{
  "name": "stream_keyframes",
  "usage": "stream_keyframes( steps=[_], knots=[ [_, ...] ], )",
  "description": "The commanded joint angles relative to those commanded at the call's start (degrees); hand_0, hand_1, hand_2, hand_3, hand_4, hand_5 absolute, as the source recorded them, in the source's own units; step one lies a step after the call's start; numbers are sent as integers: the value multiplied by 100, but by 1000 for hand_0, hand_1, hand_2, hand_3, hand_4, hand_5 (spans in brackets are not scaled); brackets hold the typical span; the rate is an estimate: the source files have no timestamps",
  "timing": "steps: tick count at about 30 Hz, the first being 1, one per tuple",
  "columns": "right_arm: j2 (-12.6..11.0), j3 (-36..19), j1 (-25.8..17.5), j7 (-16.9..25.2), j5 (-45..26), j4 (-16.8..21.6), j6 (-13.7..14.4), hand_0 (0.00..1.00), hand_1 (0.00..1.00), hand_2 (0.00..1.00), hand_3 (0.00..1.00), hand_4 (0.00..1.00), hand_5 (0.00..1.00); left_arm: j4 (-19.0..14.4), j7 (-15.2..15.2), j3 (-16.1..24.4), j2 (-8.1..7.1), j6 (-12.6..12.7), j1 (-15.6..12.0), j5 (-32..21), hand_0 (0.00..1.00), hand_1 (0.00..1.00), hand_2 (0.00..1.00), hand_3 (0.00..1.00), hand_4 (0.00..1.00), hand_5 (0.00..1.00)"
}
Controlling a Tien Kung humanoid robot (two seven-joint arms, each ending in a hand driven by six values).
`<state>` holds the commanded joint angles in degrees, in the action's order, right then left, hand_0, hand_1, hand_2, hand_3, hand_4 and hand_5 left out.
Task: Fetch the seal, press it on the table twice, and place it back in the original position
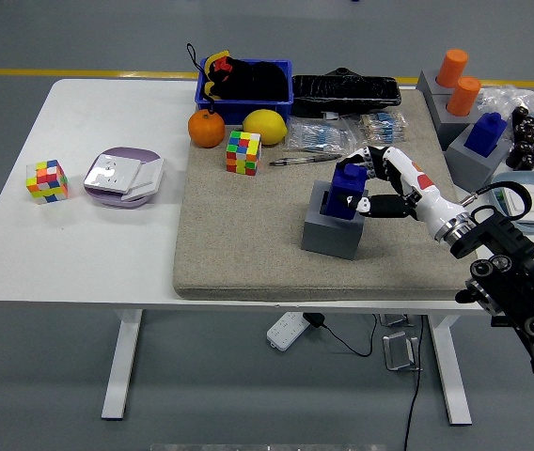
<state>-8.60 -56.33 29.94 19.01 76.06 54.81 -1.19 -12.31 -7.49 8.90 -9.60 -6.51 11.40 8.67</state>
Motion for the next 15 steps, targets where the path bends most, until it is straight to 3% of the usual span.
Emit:
stream_keyframes(
  steps=[15],
  knots=[
    [67,110,61,27,2,-122,15,448,353,363,367,628,2,0,1,-3,4,0,13,3,816,815,787,835,795,402]
  ],
)
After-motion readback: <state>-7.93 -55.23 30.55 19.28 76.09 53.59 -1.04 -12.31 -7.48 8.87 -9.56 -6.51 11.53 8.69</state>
